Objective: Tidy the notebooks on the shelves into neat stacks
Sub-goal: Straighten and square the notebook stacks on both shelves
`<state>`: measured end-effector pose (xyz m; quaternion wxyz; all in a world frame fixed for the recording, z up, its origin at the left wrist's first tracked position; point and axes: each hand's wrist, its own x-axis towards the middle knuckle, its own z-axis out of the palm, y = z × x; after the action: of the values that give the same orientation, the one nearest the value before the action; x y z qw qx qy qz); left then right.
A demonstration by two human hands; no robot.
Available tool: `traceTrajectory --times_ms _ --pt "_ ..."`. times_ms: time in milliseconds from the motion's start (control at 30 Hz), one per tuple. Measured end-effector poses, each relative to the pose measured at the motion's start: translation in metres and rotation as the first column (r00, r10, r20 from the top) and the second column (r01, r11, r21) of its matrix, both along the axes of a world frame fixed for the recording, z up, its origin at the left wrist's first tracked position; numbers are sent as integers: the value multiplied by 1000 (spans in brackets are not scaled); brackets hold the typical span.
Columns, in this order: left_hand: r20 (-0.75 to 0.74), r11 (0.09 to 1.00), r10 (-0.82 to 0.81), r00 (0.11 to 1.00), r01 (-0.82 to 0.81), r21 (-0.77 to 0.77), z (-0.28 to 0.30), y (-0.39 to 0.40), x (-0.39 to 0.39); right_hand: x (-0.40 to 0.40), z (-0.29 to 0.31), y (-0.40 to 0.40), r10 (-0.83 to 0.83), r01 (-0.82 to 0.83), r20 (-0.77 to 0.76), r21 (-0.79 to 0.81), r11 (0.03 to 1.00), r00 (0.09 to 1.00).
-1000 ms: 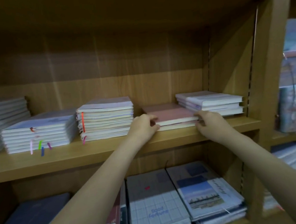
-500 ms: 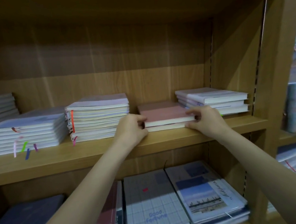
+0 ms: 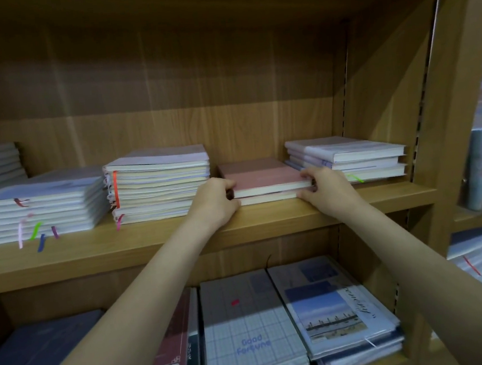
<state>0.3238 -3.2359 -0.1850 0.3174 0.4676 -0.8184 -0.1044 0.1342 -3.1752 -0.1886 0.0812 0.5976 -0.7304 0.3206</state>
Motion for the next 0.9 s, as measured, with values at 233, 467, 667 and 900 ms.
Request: traceTrajectory --times_ms 233,467,667,900 --pt "12 998 48 999 -48 -46 -2 8 -3 5 -4 5 -17 17 11 -56 998 1000" --pt "-42 955 -50 998 35 -294 1 37 -8 -11 -9 52 -17 81 169 -377 922 985" --pt "-21 972 -160 987 154 -179 17 39 -80 -76 2 66 -99 172 218 -344 923 971" --pt "174 989 -132 976 140 -36 27 19 -137 -110 -2 57 -216 213 0 -186 959 976"
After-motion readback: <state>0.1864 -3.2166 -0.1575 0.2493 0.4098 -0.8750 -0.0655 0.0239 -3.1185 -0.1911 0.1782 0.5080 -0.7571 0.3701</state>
